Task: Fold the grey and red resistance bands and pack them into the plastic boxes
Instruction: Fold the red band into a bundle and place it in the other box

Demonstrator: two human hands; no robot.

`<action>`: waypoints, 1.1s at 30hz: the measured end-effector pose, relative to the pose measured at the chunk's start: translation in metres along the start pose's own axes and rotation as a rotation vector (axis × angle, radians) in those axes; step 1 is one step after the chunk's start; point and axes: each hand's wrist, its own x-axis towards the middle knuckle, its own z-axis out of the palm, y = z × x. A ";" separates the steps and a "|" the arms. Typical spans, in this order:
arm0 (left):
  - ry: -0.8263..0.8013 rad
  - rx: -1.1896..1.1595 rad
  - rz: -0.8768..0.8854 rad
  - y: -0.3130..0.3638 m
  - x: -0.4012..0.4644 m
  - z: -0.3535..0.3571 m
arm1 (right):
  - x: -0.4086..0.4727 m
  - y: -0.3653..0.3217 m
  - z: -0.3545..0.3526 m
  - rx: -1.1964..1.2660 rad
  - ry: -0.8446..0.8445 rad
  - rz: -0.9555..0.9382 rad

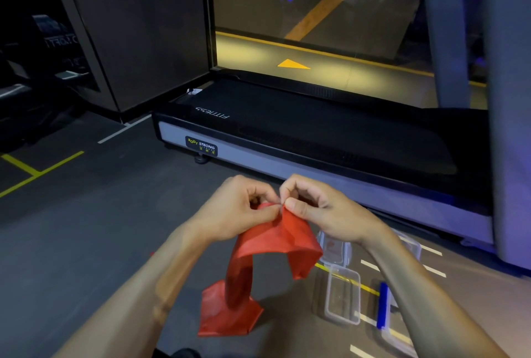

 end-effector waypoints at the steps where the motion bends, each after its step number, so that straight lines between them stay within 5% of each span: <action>1: 0.014 0.018 -0.004 -0.002 0.000 0.000 | -0.001 -0.001 -0.001 -0.019 0.020 -0.004; 9: -0.196 -0.174 -0.140 -0.009 0.000 -0.008 | -0.008 -0.011 -0.019 -0.136 0.126 -0.055; 17: -0.141 -0.149 -0.180 -0.015 0.002 -0.014 | -0.015 -0.006 -0.030 -0.303 0.170 -0.037; 33: -0.128 -0.227 -0.153 -0.011 0.005 -0.010 | -0.020 -0.003 -0.032 -0.263 0.202 -0.015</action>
